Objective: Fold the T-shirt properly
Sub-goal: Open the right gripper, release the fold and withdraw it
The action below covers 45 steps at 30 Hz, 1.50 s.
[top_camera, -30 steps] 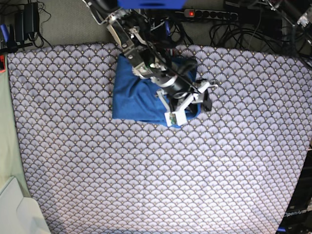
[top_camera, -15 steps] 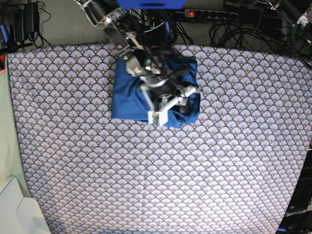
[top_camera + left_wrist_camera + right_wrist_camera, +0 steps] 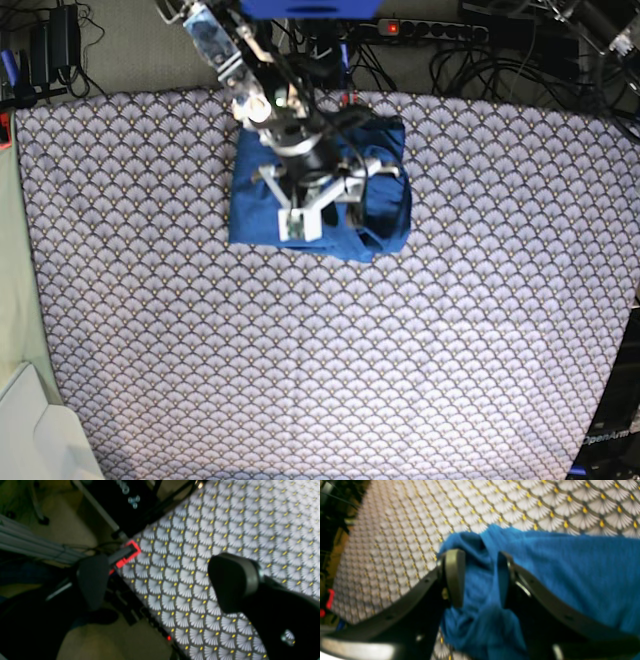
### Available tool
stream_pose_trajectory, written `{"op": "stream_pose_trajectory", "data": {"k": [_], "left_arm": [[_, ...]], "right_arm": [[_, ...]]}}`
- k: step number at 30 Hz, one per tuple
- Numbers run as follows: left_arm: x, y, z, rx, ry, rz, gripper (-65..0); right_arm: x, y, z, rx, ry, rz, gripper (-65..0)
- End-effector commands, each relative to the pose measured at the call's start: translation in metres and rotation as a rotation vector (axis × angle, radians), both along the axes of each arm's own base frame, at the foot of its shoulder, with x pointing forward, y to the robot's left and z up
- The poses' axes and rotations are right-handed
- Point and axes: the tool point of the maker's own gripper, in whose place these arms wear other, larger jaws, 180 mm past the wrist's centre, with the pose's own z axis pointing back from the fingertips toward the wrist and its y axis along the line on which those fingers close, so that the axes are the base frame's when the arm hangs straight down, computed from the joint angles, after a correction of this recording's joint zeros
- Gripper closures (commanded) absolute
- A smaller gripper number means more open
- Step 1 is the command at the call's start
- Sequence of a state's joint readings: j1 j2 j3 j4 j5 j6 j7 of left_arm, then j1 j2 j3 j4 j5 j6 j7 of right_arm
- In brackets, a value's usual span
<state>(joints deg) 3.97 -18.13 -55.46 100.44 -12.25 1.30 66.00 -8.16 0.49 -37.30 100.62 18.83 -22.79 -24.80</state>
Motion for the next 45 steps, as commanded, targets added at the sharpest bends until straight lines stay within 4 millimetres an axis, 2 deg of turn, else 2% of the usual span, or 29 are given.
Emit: {"op": "stream_pose_trajectory", "data": {"k": [1, 4, 8, 11, 19, 30, 35, 37, 39, 42, 45], "left_arm": [[0.008, 0.006, 0.015, 0.042, -0.025, -0.013, -65.0], [0.011, 0.002, 0.010, 0.036, -0.012, -0.027, -65.0], [0.012, 0.000, 0.008, 0.032, -0.011, -0.032, -65.0], [0.018, -0.005, 0.007, 0.033, -0.004, -0.055, -65.0], [0.020, -0.006, 0.008, 0.035, -0.005, -0.064, -65.0], [0.021, -0.006, 0.011, 0.043, -0.011, -0.067, -65.0], [0.022, -0.007, 0.012, 0.041, -0.017, -0.070, -65.0], [0.022, -0.007, 0.013, 0.040, -0.019, -0.071, -65.0], [0.031, -0.014, 0.014, 0.032, -0.032, -0.095, -65.0], [0.040, -0.025, 0.011, 0.006, -0.043, -0.136, -65.0], [0.044, -0.032, 0.008, -0.025, -0.064, -0.152, -65.0]], "right_arm": [[0.002, 0.001, 0.010, 0.017, -0.030, -0.017, -23.7], [-0.005, -0.014, 0.000, 0.005, 0.026, -0.108, -23.8], [-0.016, -0.027, 0.002, 0.015, 0.058, -0.185, -23.8], [-0.022, -0.025, 0.003, 0.027, 0.068, -0.182, -23.8], [-0.040, 0.006, 0.006, 0.052, 0.080, -0.096, -23.8], [-0.041, 0.006, 0.003, 0.048, 0.087, -0.099, -24.0], [-0.041, 0.003, 0.002, 0.038, 0.082, -0.097, -30.0], [-0.037, -0.008, 0.000, 0.004, 0.066, -0.094, -29.8], [-0.020, -0.029, 0.004, -0.043, 0.020, -0.106, -29.7], [-0.002, -0.072, 0.001, -0.143, -0.025, -0.134, -29.7], [0.013, -0.112, 0.014, -0.214, -0.089, -0.168, -29.4]]}}
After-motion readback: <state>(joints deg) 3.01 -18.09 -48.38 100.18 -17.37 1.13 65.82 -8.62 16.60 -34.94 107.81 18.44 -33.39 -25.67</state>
